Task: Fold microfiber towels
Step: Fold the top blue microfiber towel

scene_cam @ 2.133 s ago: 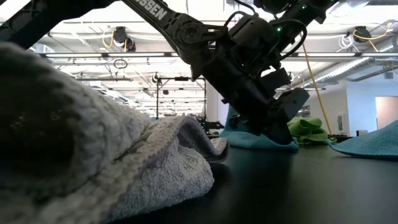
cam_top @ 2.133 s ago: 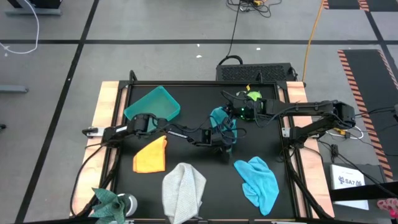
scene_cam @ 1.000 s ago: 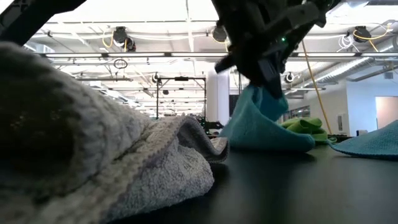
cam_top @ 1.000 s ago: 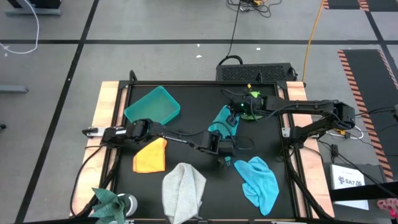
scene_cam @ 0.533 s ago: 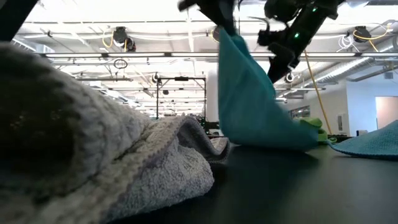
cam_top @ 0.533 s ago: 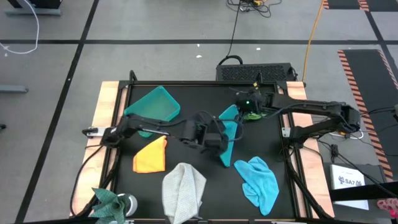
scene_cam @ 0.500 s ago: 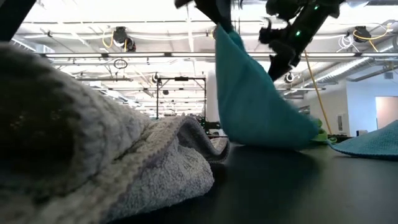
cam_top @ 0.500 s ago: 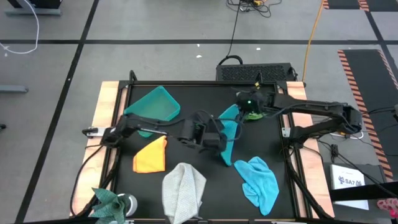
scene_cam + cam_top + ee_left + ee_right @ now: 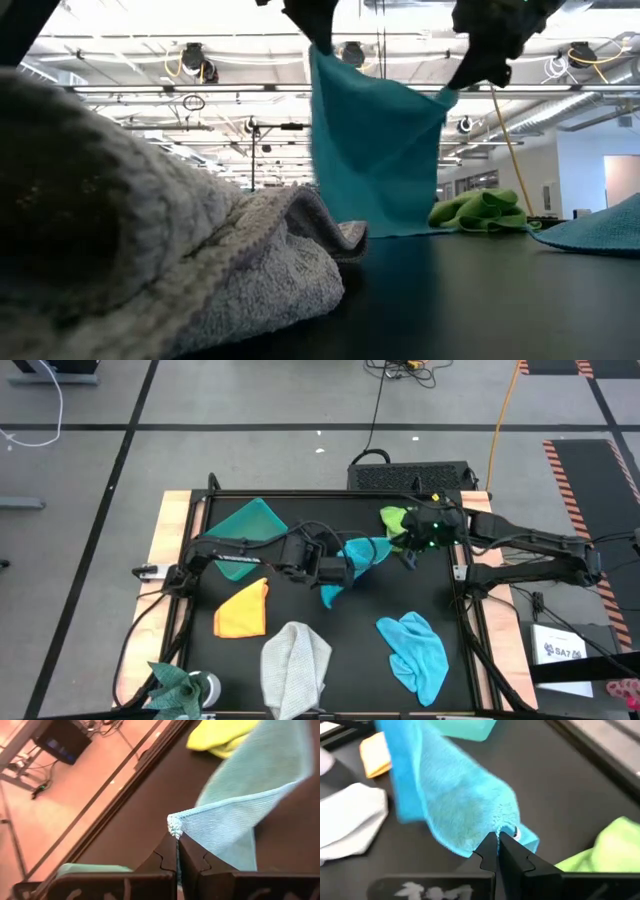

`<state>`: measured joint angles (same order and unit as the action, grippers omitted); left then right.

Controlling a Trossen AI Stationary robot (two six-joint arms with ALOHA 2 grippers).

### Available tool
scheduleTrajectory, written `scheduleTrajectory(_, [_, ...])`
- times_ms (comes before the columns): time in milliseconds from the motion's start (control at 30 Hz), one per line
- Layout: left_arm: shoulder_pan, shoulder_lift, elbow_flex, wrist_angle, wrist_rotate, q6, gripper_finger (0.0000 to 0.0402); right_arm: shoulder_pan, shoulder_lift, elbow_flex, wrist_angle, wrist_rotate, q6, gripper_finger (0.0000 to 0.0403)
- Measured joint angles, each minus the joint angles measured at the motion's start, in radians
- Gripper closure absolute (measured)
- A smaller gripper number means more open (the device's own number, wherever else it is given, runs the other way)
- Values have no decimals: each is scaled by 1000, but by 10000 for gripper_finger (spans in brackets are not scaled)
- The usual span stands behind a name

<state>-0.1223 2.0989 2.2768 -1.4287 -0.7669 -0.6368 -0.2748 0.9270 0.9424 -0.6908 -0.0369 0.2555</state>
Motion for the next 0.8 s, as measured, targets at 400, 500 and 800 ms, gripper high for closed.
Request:
scheduleTrajectory(400, [115,-134,-1,-123,-70,99,401,116,6,16,82,-145,76,403])
scheduleTrajectory(500, [155,-175,0,-76,-60,167,402,87,21,65,69,-129,62,403])
scheduleTrajectory(800, [265,-202,0,71,172,389,402,-35,123,262,-128,-97,-173,403])
